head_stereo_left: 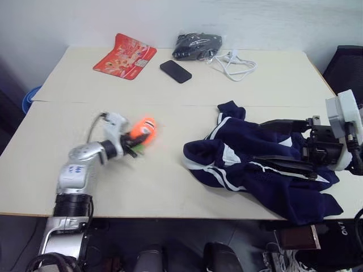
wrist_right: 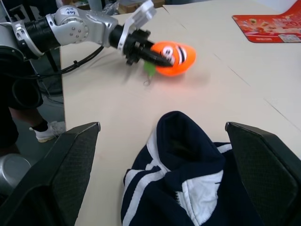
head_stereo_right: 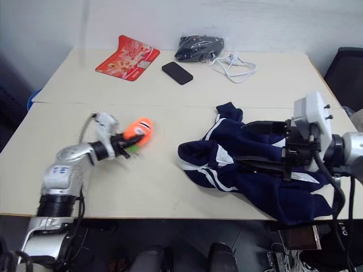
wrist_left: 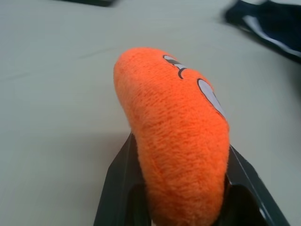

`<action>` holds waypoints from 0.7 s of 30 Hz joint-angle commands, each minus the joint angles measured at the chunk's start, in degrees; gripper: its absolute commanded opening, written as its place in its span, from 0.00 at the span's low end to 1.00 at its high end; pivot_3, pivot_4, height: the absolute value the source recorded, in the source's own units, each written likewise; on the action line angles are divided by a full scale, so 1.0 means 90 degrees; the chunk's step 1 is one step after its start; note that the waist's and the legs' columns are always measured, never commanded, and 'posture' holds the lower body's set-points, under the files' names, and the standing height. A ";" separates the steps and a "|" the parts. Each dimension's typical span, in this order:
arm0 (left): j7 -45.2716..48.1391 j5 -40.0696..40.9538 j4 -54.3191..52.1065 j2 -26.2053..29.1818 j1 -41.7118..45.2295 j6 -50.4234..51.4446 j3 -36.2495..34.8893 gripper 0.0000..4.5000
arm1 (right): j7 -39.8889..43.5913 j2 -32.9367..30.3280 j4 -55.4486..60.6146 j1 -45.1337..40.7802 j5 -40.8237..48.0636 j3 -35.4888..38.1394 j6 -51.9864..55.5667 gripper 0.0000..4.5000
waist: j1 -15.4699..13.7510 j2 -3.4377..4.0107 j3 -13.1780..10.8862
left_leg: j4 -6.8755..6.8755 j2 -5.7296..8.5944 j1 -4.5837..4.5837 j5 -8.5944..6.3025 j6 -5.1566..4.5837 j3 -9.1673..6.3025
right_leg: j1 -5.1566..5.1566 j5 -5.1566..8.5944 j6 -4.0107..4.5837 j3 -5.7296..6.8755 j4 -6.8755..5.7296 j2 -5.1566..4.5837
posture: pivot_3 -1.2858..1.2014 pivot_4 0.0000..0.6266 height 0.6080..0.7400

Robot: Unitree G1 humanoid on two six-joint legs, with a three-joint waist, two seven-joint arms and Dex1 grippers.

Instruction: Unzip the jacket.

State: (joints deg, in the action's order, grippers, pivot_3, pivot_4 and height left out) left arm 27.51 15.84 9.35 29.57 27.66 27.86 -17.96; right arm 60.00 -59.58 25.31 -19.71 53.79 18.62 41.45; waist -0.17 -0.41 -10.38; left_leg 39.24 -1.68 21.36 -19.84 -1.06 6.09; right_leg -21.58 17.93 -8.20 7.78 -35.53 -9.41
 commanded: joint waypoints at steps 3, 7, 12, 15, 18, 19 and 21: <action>-0.1356 0.0017 -0.0073 0.0461 -0.0944 -0.0018 -0.1864 0.28 | 0.0001 0.0252 0.0066 -0.0486 -0.0132 -0.0368 -0.0218 1.00 | 0.0046 -0.0006 -0.0001 | -0.0004 -0.0005 -0.0002 -0.0001 0.0001 -0.0001 | 0.0000 0.0000 0.0000 -0.0001 0.0001 -0.0001 | 0.52 0.24 1.00; -0.1671 -0.0072 0.0142 0.0589 -0.1467 -0.0148 -0.2219 0.28 | 0.0067 0.0456 -0.0125 -0.0827 -0.0288 -0.0719 -0.0290 1.00 | -0.0053 -0.0023 0.0001 | -0.0001 -0.0009 -0.0001 -0.0001 -0.0001 -0.0006 | 0.0003 0.0000 0.0000 0.0001 0.0001 -0.0012 | 0.52 0.24 1.00; -0.1833 0.0041 0.0253 0.0601 -0.1716 -0.0006 -0.2320 0.48 | 0.0251 0.0599 -0.0328 -0.1043 -0.0548 -0.1047 -0.0394 1.00 | -0.0151 -0.0047 0.0014 | 0.0004 -0.0006 0.0002 -0.0004 -0.0007 -0.0009 | 0.0004 0.0000 0.0000 0.0001 0.0001 -0.0019 | 0.52 0.24 1.00; -0.1756 0.0100 0.0096 0.0599 -0.1936 0.0103 -0.2299 0.70 | 0.0353 0.0632 -0.0445 -0.1176 -0.0632 -0.1127 -0.0411 1.00 | -0.0112 -0.0047 0.0014 | -0.0001 -0.0007 0.0001 -0.0006 -0.0004 -0.0003 | 0.0000 0.0000 0.0000 0.0000 0.0001 -0.0017 | 0.52 0.24 1.00; -0.1786 0.0213 -0.0069 0.0643 -0.2082 0.0174 -0.2464 0.89 | 0.0418 0.0645 -0.0510 -0.1287 -0.0664 -0.1156 -0.0392 1.00 | -0.0063 -0.0047 0.0014 | -0.0002 -0.0008 0.0000 -0.0007 -0.0001 -0.0001 | -0.0002 0.0000 0.0000 0.0000 0.0000 -0.0009 | 0.52 0.24 1.00; -0.1744 0.0271 -0.0142 0.0714 -0.2126 0.0233 -0.2527 0.96 | 0.0442 0.0644 -0.0522 -0.1299 -0.0684 -0.1165 -0.0397 1.00 | -0.0055 -0.0047 0.0014 | -0.0002 -0.0010 0.0000 -0.0007 0.0000 -0.0001 | -0.0002 0.0000 0.0000 0.0000 0.0001 -0.0009 | 0.52 0.24 1.00; -0.1538 0.0456 -0.0298 0.0872 -0.2196 0.0407 -0.2610 1.00 | 0.0475 0.0646 -0.0530 -0.1290 -0.0723 -0.1167 -0.0409 1.00 | -0.0037 -0.0050 0.0014 | -0.0002 -0.0011 -0.0001 -0.0007 0.0000 -0.0002 | -0.0002 0.0000 0.0000 0.0000 0.0001 -0.0008 | 0.52 0.24 1.00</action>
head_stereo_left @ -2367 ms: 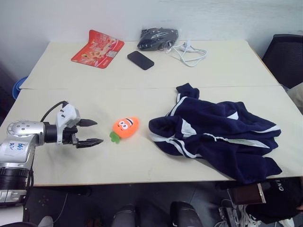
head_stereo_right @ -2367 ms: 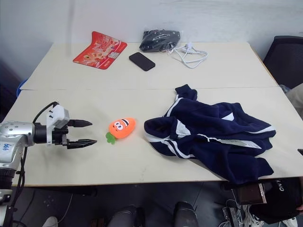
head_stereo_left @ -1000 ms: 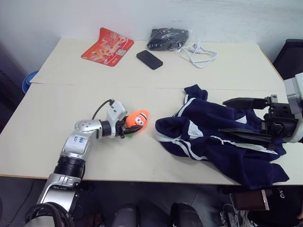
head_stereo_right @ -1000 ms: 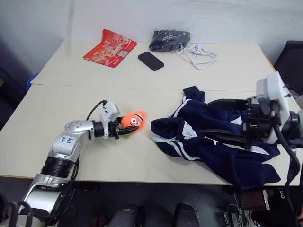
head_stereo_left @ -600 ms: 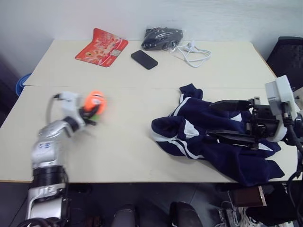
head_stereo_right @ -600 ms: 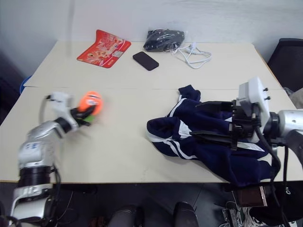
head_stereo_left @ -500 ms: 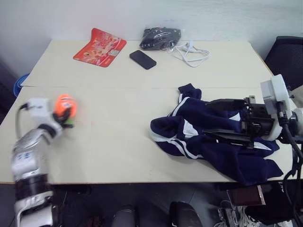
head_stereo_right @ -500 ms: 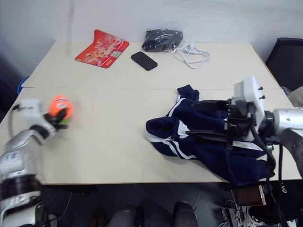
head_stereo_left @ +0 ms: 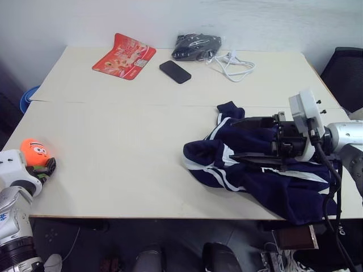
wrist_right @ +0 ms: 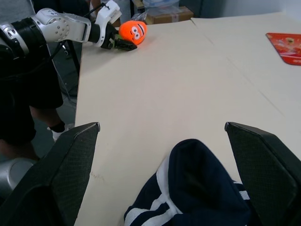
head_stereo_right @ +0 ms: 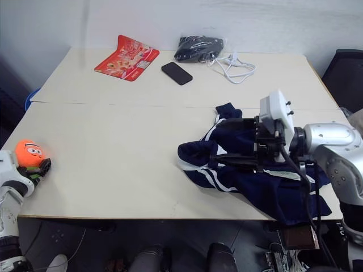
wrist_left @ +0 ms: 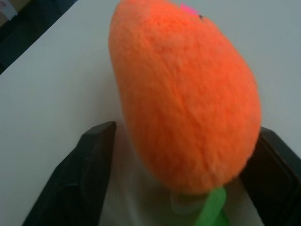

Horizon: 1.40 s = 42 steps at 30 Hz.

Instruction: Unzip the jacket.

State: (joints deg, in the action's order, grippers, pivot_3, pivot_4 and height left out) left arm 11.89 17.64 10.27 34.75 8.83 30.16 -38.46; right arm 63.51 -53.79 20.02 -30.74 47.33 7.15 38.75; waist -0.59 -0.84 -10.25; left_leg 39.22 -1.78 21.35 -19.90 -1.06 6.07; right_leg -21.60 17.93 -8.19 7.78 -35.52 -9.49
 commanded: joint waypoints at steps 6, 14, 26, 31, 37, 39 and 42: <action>0.3128 0.2005 -0.2397 0.1356 -0.1585 0.1111 -0.0666 1.00 | 0.0011 -0.0030 0.0157 0.0120 -0.0029 0.0313 -0.0038 1.00 | 0.0096 -0.0013 -0.0005 | -0.0003 -0.0005 0.0006 -0.0005 0.0001 0.0001 | -0.0007 0.0000 0.0000 -0.0005 0.0005 -0.0005 | 0.52 0.24 1.00; 0.4284 0.2723 -0.3274 0.2565 0.0804 0.1461 0.1756 1.00 | -0.0128 -0.0314 0.0402 0.0994 -0.0104 0.0968 0.0010 1.00 | -0.0138 0.0030 -0.0012 | -0.0001 0.0012 0.0005 0.0002 0.0000 -0.0010 | 0.0003 0.0001 0.0004 -0.0023 0.0007 -0.0006 | 0.52 0.24 1.00; 0.6642 0.0093 -0.1362 0.0840 0.4178 -0.1525 0.6077 1.00 | -0.0214 -0.0974 0.0058 0.3630 -0.2285 0.2238 -0.1367 1.00 | -0.0085 0.0024 -0.0015 | -0.0005 0.0021 0.0021 -0.0005 0.0001 0.0085 | -0.0014 -0.0003 -0.0002 -0.0033 0.0041 0.0037 | 0.52 0.24 1.00; 0.6922 -0.0371 -0.0755 -0.0074 0.4482 -0.2132 0.6619 1.00 | 0.0135 -0.1183 -0.0657 0.4192 -0.2969 0.2561 -0.2240 1.00 | -0.0104 0.0024 -0.0015 | 0.0001 0.0021 0.0022 -0.0004 -0.0003 0.0083 | -0.0009 -0.0007 -0.0011 -0.0035 0.0048 0.0036 | 0.52 0.24 1.00; 0.6765 -0.0620 0.0263 -0.0821 0.4986 -0.2560 0.6448 1.00 | 0.0271 -0.1069 -0.0131 0.3540 -0.1565 0.2882 -0.1111 1.00 | -0.0060 0.0025 -0.0016 | 0.0004 0.0014 0.0020 0.0000 -0.0003 0.0076 | -0.0007 -0.0007 -0.0011 -0.0031 0.0043 0.0039 | 0.52 0.24 1.00; 0.6693 -0.0670 0.0577 -0.0966 0.5169 -0.2697 0.6351 1.00 | 0.0287 -0.1091 0.0036 0.3443 -0.1281 0.2971 -0.0803 1.00 | -0.0087 0.0025 -0.0016 | 0.0005 0.0009 0.0020 0.0001 0.0000 0.0066 | -0.0007 -0.0007 -0.0011 -0.0026 0.0039 0.0041 | 0.52 0.24 1.00; 0.6668 -0.0771 0.1148 -0.1254 0.5427 -0.2982 0.6334 1.00 | 0.0194 -0.1076 0.0110 0.3295 -0.1060 0.3013 -0.0543 1.00 | -0.0128 0.0025 -0.0016 | 0.0005 0.0013 0.0022 0.0001 -0.0002 0.0060 | 0.0000 -0.0008 -0.0011 -0.0021 0.0044 0.0040 | 0.52 0.24 1.00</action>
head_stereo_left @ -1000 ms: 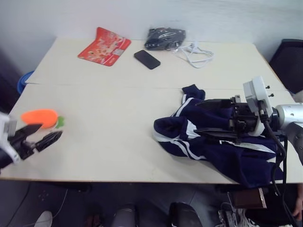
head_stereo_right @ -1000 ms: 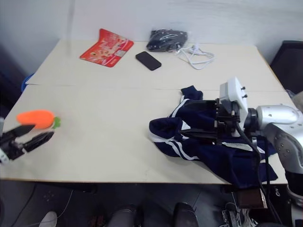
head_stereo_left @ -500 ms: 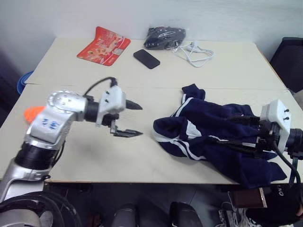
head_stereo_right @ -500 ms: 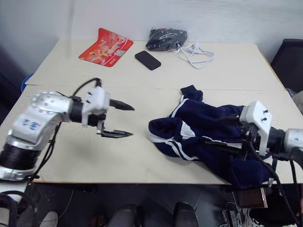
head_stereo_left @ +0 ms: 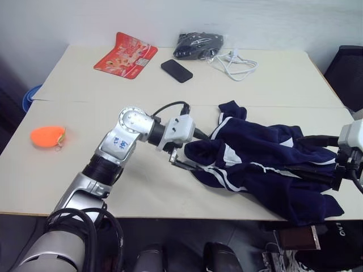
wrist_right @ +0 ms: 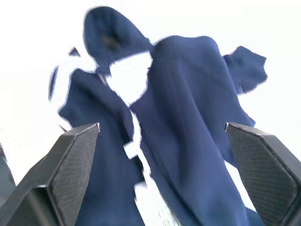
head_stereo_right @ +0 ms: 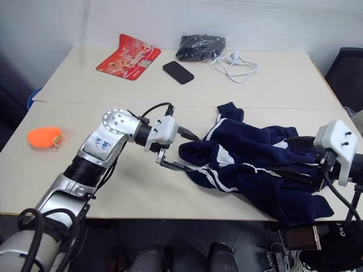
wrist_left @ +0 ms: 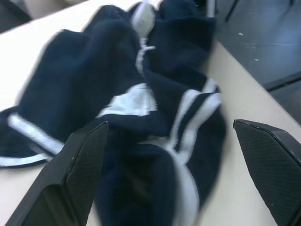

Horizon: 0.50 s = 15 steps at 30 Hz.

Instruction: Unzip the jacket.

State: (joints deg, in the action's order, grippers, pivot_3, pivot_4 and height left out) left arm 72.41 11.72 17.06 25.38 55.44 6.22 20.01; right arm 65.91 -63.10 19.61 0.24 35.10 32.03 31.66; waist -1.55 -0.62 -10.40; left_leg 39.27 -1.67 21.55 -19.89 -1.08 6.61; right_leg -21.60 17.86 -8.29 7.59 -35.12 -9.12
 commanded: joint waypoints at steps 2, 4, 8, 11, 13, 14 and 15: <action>-0.0080 -0.0374 0.0835 -0.0315 0.0322 -0.0721 -0.0071 1.00 | -0.0145 -0.0014 0.0196 -0.0172 0.0280 0.0202 0.0271 1.00 | -0.0040 0.0000 0.0000 | 0.0010 0.0006 0.0006 -0.0004 -0.0007 -0.0003 | 0.0001 0.0000 0.0000 0.0002 0.0000 -0.0005 | 0.52 0.24 1.00; -0.0110 -0.0739 0.1354 -0.0370 0.0367 -0.1237 0.0061 1.00 | -0.0188 0.0015 0.0281 -0.0157 0.0254 0.0173 0.0280 1.00 | -0.0043 0.0000 0.0000 | 0.0022 0.0006 0.0013 -0.0008 -0.0012 -0.0004 | 0.0002 -0.0001 -0.0001 0.0005 0.0002 -0.0006 | 0.52 0.24 1.00; 0.0106 -0.0914 0.1936 -0.0481 0.0389 -0.1595 0.0071 1.00 | -0.0310 0.0036 0.0573 -0.0236 0.0539 0.0334 0.0492 1.00 | -0.0009 -0.0001 0.0000 | 0.0021 0.0006 0.0014 -0.0007 -0.0012 -0.0004 | 0.0000 -0.0001 -0.0002 0.0009 0.0001 -0.0005 | 0.52 0.24 1.00; 0.0500 -0.0895 0.1949 -0.0386 0.0362 -0.1739 0.0044 1.00 | -0.0415 0.0028 0.0773 -0.0298 0.0777 0.0461 0.0696 1.00 | 0.0003 -0.0001 -0.0001 | 0.0031 0.0004 0.0026 -0.0007 -0.0012 -0.0014 | -0.0004 -0.0001 -0.0002 0.0016 -0.0001 -0.0005 | 0.52 0.24 1.00; 0.0667 -0.0943 0.1965 -0.0321 0.0354 -0.1847 0.0054 1.00 | -0.0483 0.0040 0.0869 -0.0283 0.0837 0.0496 0.0759 1.00 | 0.0003 -0.0001 -0.0001 | 0.0034 0.0004 0.0029 -0.0008 -0.0011 -0.0021 | -0.0004 -0.0001 -0.0002 0.0020 -0.0002 -0.0005 | 0.52 0.24 1.00; 0.0688 -0.1007 0.2015 -0.0313 0.0353 -0.1932 0.0077 1.00 | -0.0521 0.0061 0.0900 -0.0283 0.0878 0.0506 0.0787 1.00 | 0.0003 -0.0001 -0.0001 | 0.0038 0.0004 0.0034 -0.0008 -0.0011 -0.0025 | -0.0004 -0.0001 -0.0002 0.0023 -0.0002 -0.0005 | 0.52 0.24 1.00; 0.0712 -0.1143 0.2096 -0.0300 0.0331 -0.2149 0.0165 1.00 | -0.0574 0.0094 0.0902 -0.0277 0.0872 0.0483 0.0779 1.00 | 0.0004 -0.0001 -0.0001 | 0.0044 0.0004 0.0039 -0.0008 -0.0011 -0.0030 | -0.0004 -0.0001 -0.0002 0.0028 -0.0003 -0.0005 | 0.52 0.24 1.00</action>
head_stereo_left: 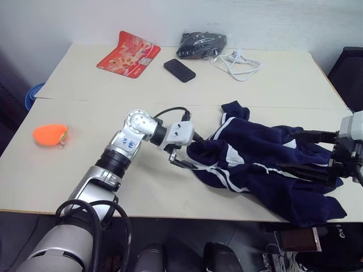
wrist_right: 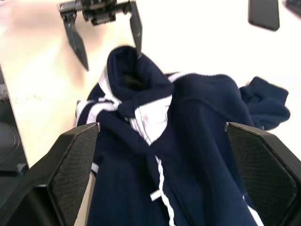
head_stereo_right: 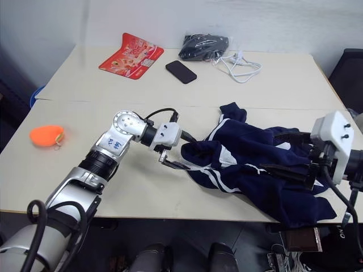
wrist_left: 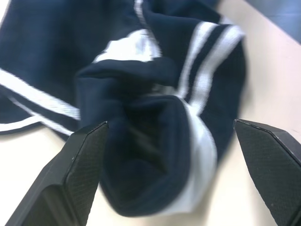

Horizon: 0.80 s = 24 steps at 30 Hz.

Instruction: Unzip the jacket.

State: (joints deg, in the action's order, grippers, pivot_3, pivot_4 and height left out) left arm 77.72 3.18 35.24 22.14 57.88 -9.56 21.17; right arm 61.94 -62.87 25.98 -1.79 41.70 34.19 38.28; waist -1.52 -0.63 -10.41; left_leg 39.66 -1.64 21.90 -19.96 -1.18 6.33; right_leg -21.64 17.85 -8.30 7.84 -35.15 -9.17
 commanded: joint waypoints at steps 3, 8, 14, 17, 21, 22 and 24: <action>-0.0003 -0.0613 0.0411 0.0036 0.0061 -0.1033 0.0234 1.00 | -0.0209 0.0114 0.0192 -0.0035 0.0117 0.0190 0.0021 1.00 | -0.0014 0.0001 0.0000 | 0.0021 0.0001 0.0017 0.0000 0.0000 -0.0016 | 0.0000 0.0000 0.0000 0.0013 -0.0006 0.0000 | 0.52 0.24 1.00; -0.0600 -0.1122 0.1313 -0.0315 0.0276 -0.1789 0.0310 0.96 | -0.0282 0.0107 0.0164 -0.0166 0.0209 0.0116 0.0044 1.00 | -0.0027 0.0000 0.0000 | 0.0037 0.0004 0.0037 -0.0002 -0.0003 -0.0036 | -0.0002 -0.0001 0.0000 0.0032 -0.0008 -0.0003 | 0.52 0.24 1.00; -0.0786 -0.1314 0.1865 -0.0446 0.0377 -0.2109 0.0205 0.58 | -0.0242 0.0077 0.0230 -0.0187 0.0296 0.0076 0.0090 1.00 | -0.0002 0.0000 0.0000 | 0.0040 0.0004 0.0041 -0.0002 -0.0003 -0.0044 | -0.0001 -0.0001 0.0000 0.0040 -0.0012 -0.0005 | 0.52 0.24 1.00; -0.0705 -0.1254 0.1846 -0.0404 0.0358 -0.2128 0.0131 0.38 | -0.0128 0.0046 0.0269 -0.0106 0.0399 0.0149 0.0147 1.00 | 0.0000 0.0000 0.0000 | 0.0041 0.0003 0.0040 -0.0002 -0.0003 -0.0047 | -0.0001 -0.0001 0.0000 0.0043 -0.0015 -0.0006 | 0.52 0.24 1.00; -0.0547 -0.1122 0.1662 -0.0275 0.0238 -0.2021 0.0026 0.09 | 0.0183 -0.0047 0.0311 0.0046 0.0640 0.0283 0.0296 1.00 | 0.0001 0.0000 0.0000 | 0.0043 0.0003 0.0041 -0.0002 -0.0003 -0.0062 | -0.0001 -0.0001 0.0000 0.0044 -0.0018 -0.0006 | 0.52 0.24 1.00; -0.0503 -0.1091 0.1608 -0.0224 0.0195 -0.1987 -0.0008 0.02 | 0.0238 -0.0072 0.0306 0.0081 0.0661 0.0310 0.0319 1.00 | 0.0001 0.0000 0.0000 | 0.0042 0.0003 0.0041 -0.0002 -0.0003 -0.0068 | -0.0001 -0.0001 0.0000 0.0044 -0.0017 -0.0006 | 0.52 0.24 1.00; -0.0493 -0.1090 0.1529 -0.0115 0.0123 -0.1957 -0.0058 0.00 | 0.0308 -0.0096 0.0282 0.0112 0.0658 0.0341 0.0317 1.00 | 0.0004 0.0000 0.0000 | 0.0042 0.0003 0.0040 -0.0002 -0.0003 -0.0078 | -0.0001 -0.0001 0.0000 0.0044 -0.0019 -0.0006 | 0.52 0.24 1.00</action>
State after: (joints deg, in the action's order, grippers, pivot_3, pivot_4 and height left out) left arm 73.01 -7.49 50.74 20.15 59.31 -27.40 21.88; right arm 63.91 -62.52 27.11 -0.83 46.61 34.27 41.31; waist -1.49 -0.63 -10.40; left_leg 40.04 -1.61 22.27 -19.98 -1.20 5.58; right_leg -21.65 17.84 -8.30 8.25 -35.32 -9.22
